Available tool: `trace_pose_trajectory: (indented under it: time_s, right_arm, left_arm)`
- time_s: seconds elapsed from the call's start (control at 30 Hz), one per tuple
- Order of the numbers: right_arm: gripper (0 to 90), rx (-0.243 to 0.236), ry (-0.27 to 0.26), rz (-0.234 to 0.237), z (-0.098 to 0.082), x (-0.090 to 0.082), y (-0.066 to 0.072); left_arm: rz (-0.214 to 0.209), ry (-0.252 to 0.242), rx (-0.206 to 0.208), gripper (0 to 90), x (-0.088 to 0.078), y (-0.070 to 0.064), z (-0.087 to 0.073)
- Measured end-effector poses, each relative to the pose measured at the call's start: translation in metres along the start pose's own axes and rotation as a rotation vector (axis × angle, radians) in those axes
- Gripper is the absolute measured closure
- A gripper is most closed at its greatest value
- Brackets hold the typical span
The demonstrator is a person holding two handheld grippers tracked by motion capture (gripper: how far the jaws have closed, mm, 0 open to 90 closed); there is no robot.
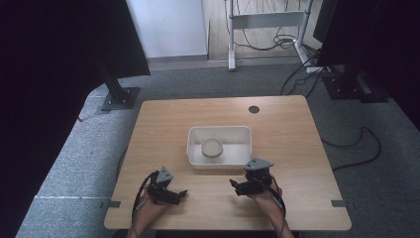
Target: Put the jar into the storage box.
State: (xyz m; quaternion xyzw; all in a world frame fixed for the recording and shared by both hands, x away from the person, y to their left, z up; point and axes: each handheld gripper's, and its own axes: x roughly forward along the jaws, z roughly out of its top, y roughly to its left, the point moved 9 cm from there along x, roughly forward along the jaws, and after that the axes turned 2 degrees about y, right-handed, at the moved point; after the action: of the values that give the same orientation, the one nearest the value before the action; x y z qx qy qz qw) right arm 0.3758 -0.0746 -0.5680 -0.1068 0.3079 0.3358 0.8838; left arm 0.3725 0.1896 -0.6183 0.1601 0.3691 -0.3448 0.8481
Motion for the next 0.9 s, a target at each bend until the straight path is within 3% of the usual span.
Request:
trace_pose_trajectory:
  time_s: [0.9]
  right_arm:
    - [3.6, 0.045, 0.001, -0.049, -0.044, -0.036, -0.025]
  left_arm:
    - [0.000, 0.000, -0.001, 0.2, 0.000, 0.000, 0.000]
